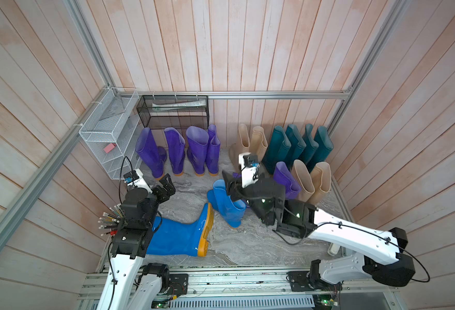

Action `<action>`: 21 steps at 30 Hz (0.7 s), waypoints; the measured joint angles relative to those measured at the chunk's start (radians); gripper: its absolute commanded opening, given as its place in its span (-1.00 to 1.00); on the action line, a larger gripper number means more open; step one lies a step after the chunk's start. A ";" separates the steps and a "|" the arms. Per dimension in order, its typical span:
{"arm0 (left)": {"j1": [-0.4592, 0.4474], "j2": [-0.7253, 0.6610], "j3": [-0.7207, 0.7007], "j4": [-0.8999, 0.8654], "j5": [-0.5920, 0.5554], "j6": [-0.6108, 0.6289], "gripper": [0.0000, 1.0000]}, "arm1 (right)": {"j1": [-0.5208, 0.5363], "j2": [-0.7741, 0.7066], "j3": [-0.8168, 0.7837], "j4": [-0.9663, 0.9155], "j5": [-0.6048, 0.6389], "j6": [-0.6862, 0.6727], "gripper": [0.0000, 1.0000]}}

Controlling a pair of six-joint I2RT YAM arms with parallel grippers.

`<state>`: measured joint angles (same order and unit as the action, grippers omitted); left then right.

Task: Match and arrange rain boots in pairs
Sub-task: Pick up the rain boot at the center of the board.

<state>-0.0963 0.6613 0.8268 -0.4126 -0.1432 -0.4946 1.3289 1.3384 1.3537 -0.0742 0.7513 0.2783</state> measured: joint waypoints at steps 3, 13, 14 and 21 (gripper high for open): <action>0.000 -0.033 -0.008 -0.027 -0.013 0.000 1.00 | 0.123 0.056 -0.019 0.035 0.061 0.058 0.15; 0.000 -0.110 -0.014 -0.132 -0.140 -0.023 1.00 | 0.136 0.360 -0.001 -0.018 -0.005 0.328 -0.32; 0.000 -0.117 -0.015 -0.138 -0.154 -0.023 1.00 | 0.120 0.391 0.004 -0.029 -0.023 0.354 -0.10; 0.000 -0.133 -0.034 -0.156 -0.195 -0.026 1.00 | 0.030 0.519 0.023 -0.066 -0.131 0.505 0.32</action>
<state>-0.0963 0.5285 0.7929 -0.5686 -0.3386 -0.5205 1.3586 1.8572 1.3762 -0.1398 0.6201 0.7830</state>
